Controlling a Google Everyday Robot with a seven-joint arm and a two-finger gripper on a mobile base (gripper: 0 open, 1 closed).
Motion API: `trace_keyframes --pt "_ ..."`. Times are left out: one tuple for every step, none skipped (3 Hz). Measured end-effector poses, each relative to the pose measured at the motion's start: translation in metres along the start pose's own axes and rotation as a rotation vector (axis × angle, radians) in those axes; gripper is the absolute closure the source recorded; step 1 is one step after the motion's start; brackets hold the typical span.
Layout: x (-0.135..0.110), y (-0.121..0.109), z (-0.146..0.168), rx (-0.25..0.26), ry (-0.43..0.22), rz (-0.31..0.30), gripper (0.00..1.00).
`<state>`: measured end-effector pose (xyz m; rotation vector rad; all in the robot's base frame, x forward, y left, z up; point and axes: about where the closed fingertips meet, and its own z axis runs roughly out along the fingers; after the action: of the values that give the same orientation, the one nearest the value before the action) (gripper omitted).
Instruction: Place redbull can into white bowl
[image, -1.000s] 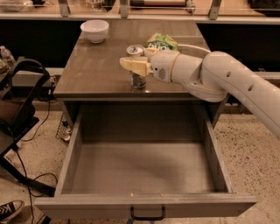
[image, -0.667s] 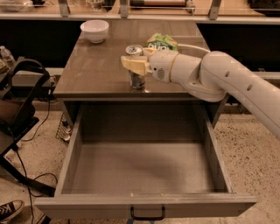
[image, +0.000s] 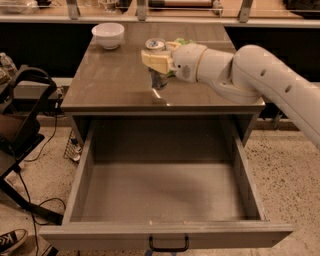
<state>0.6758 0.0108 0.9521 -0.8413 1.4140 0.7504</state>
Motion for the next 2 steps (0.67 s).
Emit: trace_keyframes --pt "-0.088 -0.057 0.008 0.093 -0.078 -0.035 1.00" --pt "-0.138 -0.096 0.037 0.141 -0.106 -0.014 1.00"
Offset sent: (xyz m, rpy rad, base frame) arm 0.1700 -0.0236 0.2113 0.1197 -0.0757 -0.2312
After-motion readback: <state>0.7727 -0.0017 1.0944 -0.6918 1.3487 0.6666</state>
